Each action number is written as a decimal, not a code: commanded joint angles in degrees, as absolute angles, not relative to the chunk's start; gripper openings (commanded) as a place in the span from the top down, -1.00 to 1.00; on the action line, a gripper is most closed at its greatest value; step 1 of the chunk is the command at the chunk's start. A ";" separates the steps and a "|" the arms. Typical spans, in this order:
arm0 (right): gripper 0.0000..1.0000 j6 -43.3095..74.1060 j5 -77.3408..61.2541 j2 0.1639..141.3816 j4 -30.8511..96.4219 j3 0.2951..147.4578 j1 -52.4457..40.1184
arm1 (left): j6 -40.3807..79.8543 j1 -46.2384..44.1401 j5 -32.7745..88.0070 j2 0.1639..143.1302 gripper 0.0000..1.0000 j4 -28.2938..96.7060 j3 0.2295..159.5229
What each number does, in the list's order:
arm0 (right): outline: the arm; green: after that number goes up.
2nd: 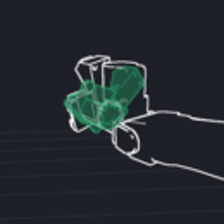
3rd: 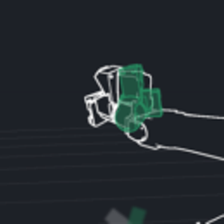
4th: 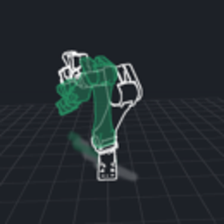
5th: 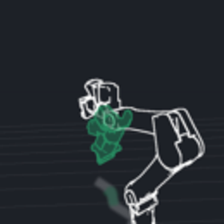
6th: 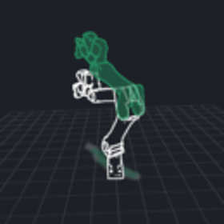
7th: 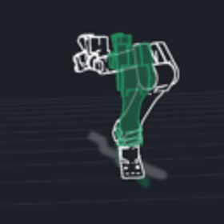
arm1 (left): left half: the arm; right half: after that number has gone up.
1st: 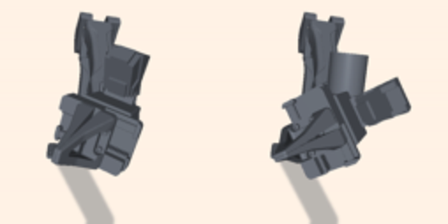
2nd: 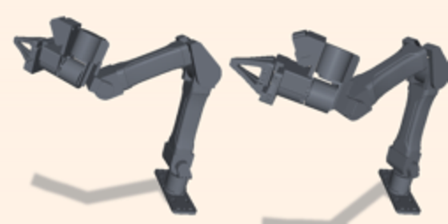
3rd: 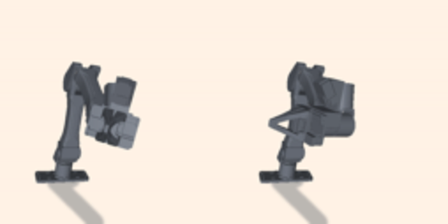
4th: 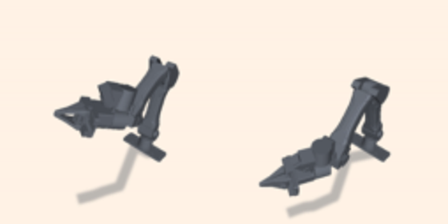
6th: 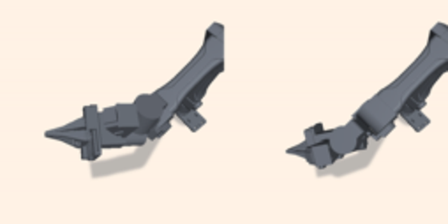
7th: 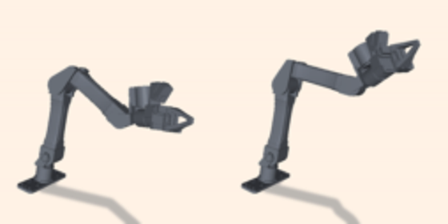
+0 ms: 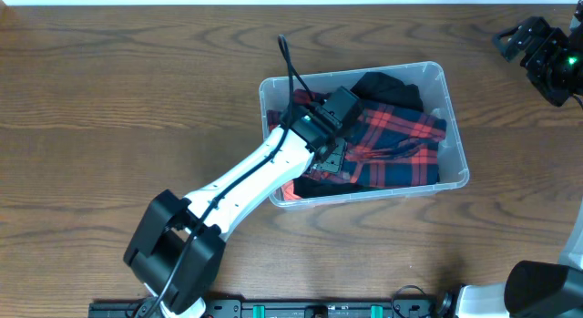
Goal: Pack container
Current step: 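Grasp the plaid shirt edge and spread it across the bin, then press the plaid shirt down into the bin with the left gripper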
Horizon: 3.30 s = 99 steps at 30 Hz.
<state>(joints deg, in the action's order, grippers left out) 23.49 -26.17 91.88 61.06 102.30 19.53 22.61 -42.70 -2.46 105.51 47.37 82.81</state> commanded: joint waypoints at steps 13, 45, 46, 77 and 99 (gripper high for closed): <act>-0.98 23.73 -26.79 91.88 61.17 102.30 19.86 | 20.56 -31.14 1.08 97.14 -0.36 53.21 90.32; -0.99 23.73 -26.79 91.88 61.17 102.30 19.86 | 13.02 -35.81 1.98 104.71 -0.30 50.04 101.06; -0.98 23.73 -26.79 91.88 61.17 102.30 19.86 | 13.72 -36.40 1.98 103.46 -0.29 49.65 101.08; -0.98 23.73 -26.79 91.90 61.17 102.30 19.86 | 4.45 -31.97 1.08 119.83 -0.31 53.60 94.06; -0.99 23.73 -26.79 91.88 61.17 102.30 19.86 | 5.91 -37.56 6.81 113.01 -0.53 57.17 98.43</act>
<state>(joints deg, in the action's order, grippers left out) 23.46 -26.17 91.88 61.06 102.30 19.53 3.38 -33.69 5.28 113.14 56.58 99.37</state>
